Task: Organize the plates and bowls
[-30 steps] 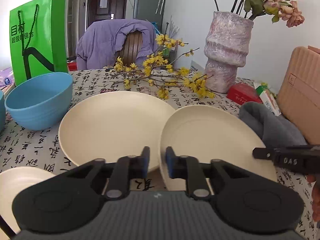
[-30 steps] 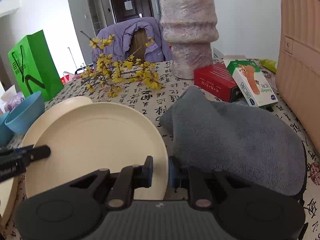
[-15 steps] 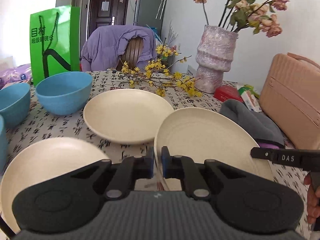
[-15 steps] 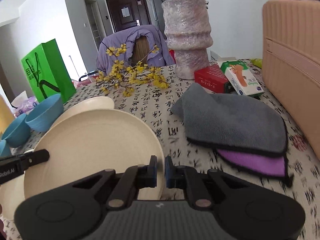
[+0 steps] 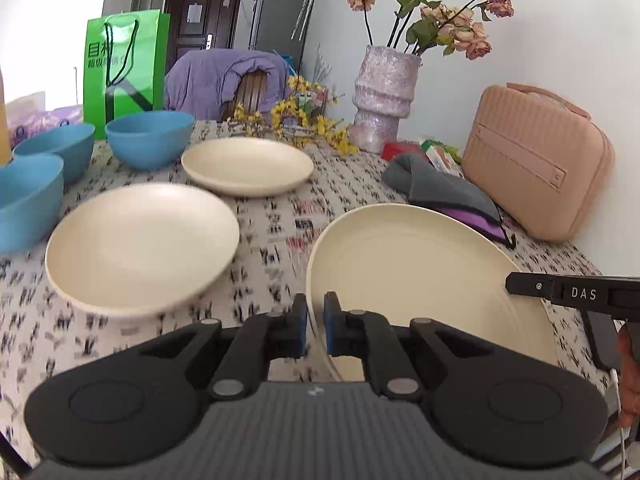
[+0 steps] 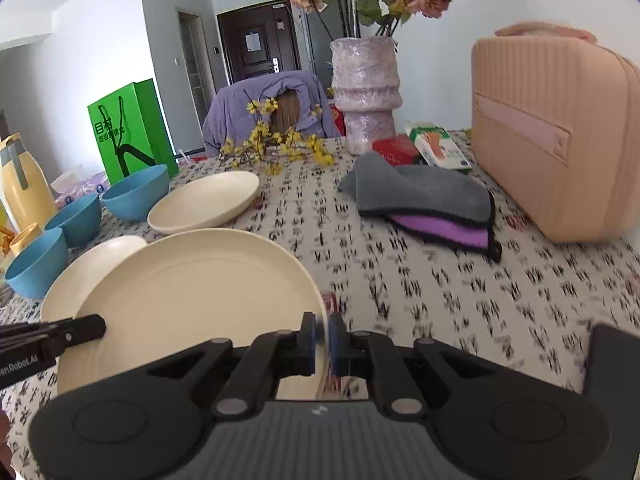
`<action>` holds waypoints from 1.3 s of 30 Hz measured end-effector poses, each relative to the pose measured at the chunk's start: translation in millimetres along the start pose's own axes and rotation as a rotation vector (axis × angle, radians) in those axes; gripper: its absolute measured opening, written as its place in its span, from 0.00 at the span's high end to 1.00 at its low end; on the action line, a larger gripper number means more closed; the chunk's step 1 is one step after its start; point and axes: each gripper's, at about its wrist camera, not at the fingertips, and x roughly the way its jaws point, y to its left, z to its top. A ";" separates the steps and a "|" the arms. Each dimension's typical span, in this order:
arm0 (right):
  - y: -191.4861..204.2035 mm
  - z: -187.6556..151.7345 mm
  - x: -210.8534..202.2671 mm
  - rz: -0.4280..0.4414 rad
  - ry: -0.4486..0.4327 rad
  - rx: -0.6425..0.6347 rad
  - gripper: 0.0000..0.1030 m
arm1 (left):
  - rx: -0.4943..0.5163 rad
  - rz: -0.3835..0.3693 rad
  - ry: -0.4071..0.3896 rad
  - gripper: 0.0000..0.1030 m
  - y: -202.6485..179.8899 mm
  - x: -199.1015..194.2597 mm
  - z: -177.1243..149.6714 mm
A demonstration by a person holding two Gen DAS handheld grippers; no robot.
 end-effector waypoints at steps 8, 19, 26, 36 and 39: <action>-4.0 -34.4 -14.1 -0.009 0.027 0.001 0.93 | -0.009 -0.001 0.030 0.91 0.1 -6.4 -30.3; -2.8 -36.2 -6.6 -0.011 0.043 -0.019 0.93 | -0.010 0.018 0.078 0.91 0.7 3.5 -38.7; -1.1 -27.3 -5.3 -0.009 0.018 -0.035 0.75 | -0.002 0.019 0.069 0.76 0.2 3.1 -37.9; 20.4 -32.0 -39.8 -0.057 -0.164 -0.147 0.10 | 0.063 0.025 -0.082 0.15 8.3 -34.4 -41.1; 34.4 -43.6 -60.6 -0.031 -0.224 -0.167 0.03 | 0.111 0.058 -0.141 0.10 14.0 -56.6 -51.0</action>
